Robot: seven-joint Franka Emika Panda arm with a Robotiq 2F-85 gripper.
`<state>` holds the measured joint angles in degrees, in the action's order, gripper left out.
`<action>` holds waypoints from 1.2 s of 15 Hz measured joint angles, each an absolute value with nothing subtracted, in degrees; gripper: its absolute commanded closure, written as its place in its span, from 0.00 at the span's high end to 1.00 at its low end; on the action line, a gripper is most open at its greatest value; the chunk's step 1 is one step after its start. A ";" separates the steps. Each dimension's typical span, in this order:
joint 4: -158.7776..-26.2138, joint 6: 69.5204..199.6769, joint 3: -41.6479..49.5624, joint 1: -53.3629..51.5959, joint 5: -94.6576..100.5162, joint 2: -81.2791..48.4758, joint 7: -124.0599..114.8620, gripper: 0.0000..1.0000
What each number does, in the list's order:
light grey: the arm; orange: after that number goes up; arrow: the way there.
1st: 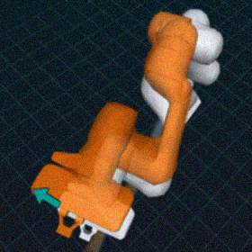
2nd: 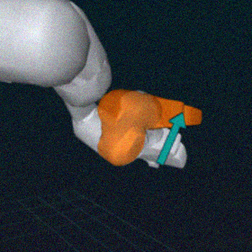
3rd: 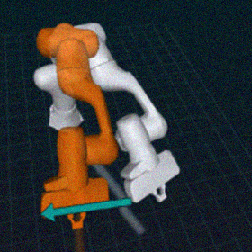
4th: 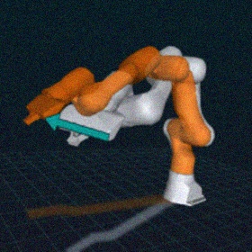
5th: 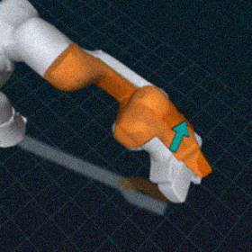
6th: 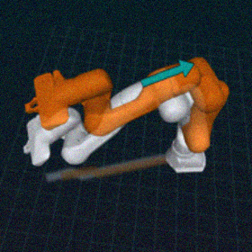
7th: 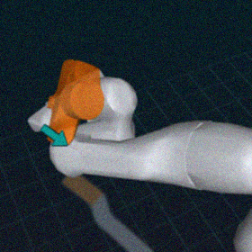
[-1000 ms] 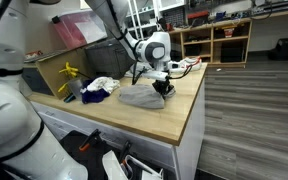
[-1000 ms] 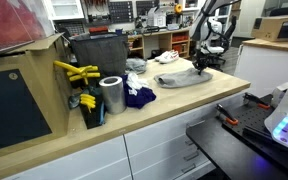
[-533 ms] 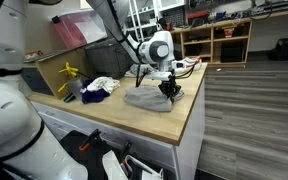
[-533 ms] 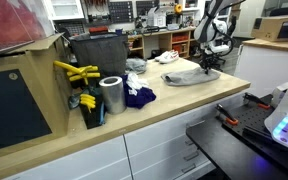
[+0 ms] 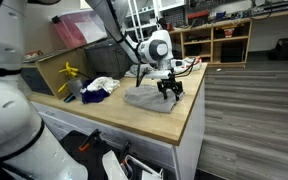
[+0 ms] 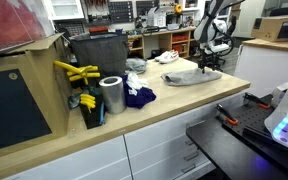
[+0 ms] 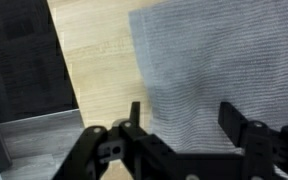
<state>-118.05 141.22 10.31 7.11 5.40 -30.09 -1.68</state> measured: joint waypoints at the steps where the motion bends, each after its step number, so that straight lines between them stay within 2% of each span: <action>1: -118.06 141.19 10.30 6.88 5.88 -29.69 -1.69 1.00; 9: -117.20 138.01 8.12 5.59 7.85 -25.34 2.75 1.00; 18: -112.25 135.03 4.21 5.91 5.40 -27.45 5.93 1.00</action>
<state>-112.25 135.03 4.21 5.91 5.40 -27.45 5.93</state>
